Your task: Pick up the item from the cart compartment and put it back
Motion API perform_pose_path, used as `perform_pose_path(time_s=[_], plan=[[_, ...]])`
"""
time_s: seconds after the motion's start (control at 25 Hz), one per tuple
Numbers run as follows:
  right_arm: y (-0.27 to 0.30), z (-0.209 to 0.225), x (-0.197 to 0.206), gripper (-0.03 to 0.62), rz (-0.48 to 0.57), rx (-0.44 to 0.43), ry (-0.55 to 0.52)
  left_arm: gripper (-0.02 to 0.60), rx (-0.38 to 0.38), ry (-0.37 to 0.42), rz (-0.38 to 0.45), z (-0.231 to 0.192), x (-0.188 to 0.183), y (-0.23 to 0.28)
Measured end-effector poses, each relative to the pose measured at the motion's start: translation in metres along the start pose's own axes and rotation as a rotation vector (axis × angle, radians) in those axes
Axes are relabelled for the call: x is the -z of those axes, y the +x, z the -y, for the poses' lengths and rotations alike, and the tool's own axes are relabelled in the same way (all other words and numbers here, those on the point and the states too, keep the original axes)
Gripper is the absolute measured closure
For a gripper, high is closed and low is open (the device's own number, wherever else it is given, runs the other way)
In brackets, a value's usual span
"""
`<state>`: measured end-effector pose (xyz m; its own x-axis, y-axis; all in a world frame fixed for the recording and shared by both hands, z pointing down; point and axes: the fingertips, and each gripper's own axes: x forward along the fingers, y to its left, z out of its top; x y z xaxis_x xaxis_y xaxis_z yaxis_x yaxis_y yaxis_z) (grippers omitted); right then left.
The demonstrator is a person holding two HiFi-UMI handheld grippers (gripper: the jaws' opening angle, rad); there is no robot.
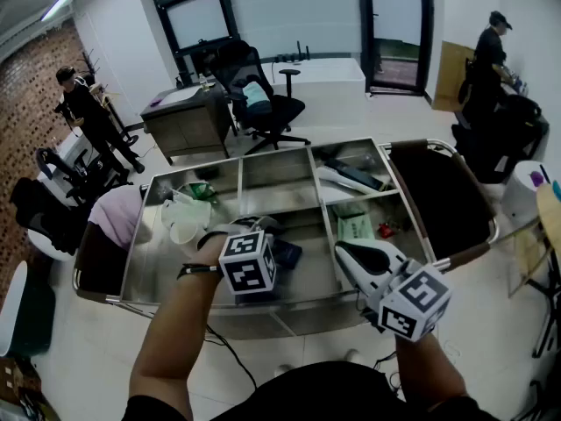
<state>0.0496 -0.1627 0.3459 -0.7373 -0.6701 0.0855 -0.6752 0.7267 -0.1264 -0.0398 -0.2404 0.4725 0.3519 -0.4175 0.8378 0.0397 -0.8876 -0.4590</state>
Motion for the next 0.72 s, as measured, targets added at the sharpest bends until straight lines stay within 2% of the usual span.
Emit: perform_pose_path(time_s=[0.08, 0.16, 0.24, 0.32, 0.44, 0.64, 0.72], plan=[[0.002, 0.000, -0.003, 0.576, 0.001, -0.006, -0.005, 0.400, 0.133, 0.006, -0.023, 0.013, 0.001, 0.008], [0.003, 0.001, -0.004, 0.576, 0.002, -0.009, -0.005, 0.316, 0.256, 0.026, -0.048, 0.029, 0.001, 0.015], [0.003, 0.004, -0.003, 0.576, 0.004, -0.009, -0.001, 0.287, 0.328, 0.052, -0.065, 0.039, -0.001, 0.021], [0.003, 0.006, -0.003, 0.576, 0.006, -0.008, 0.003, 0.262, 0.333, 0.077, -0.077, 0.038, -0.004, 0.030], [0.002, 0.011, -0.005, 0.576, 0.013, -0.007, 0.001, 0.262, 0.338, 0.085, -0.094, 0.031, -0.004, 0.041], [0.000, 0.019, -0.005, 0.576, 0.016, 0.004, 0.007, 0.262, 0.409, 0.091, -0.219, 0.034, 0.022, 0.055], [0.000, 0.022, -0.005, 0.576, 0.015, 0.006, 0.010, 0.262, 0.421, 0.092, -0.240, 0.034, 0.028, 0.060]])
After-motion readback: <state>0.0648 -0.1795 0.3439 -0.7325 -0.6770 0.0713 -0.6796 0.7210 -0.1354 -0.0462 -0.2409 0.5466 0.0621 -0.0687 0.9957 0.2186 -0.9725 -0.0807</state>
